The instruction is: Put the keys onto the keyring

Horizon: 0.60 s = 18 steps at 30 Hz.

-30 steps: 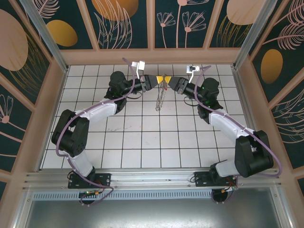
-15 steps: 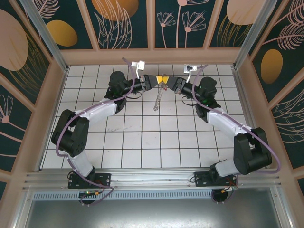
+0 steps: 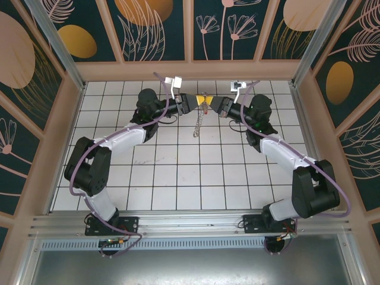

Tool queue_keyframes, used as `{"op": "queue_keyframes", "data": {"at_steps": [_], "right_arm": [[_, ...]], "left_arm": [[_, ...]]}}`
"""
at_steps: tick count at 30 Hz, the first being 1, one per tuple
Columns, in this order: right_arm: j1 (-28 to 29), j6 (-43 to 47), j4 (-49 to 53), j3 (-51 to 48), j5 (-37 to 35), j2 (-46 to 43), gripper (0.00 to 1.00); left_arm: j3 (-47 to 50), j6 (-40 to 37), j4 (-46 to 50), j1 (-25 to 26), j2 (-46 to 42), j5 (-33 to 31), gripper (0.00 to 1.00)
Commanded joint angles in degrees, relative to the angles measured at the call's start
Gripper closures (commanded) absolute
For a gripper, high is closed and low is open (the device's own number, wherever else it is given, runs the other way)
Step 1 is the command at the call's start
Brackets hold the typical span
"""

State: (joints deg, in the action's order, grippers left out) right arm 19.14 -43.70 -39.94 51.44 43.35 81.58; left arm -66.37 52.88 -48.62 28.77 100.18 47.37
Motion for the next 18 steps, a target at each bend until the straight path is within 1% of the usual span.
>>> {"op": "queue_keyframes", "data": {"at_steps": [1,4,7,12,13,15,18], "right_arm": [[-2.5,8.9,7.7,3.9,2.9,-1.0,1.00],[-4.6,14.4,13.5,5.7,6.3,-0.4,1.00],[-6.2,18.9,17.8,7.2,10.0,0.4,1.00],[-6.3,28.2,27.8,12.3,15.7,2.5,1.00],[-6.2,30.1,30.1,13.7,16.8,2.8,1.00],[-5.9,33.1,33.4,15.4,17.9,3.3,1.00],[-5.5,34.9,35.8,16.8,18.1,3.6,1.00]], "left_arm": [[-3.1,-9.6,8.8,-0.3,-5.1,-1.3,0.59],[-5.4,-17.4,18.9,-0.6,-7.1,-3.5,0.51],[-7.7,-23.2,26.4,-1.1,-7.7,-4.6,0.46],[-13.6,-29.5,36.1,-1.2,-5.1,-1.5,0.43],[-14.9,-30.4,37.6,-1.2,-4.2,-0.3,0.43],[-17.0,-31.8,40.2,-1.2,-2.7,1.9,0.49],[-19.5,-33.4,43.2,-1.2,-0.1,4.8,0.60]]}}
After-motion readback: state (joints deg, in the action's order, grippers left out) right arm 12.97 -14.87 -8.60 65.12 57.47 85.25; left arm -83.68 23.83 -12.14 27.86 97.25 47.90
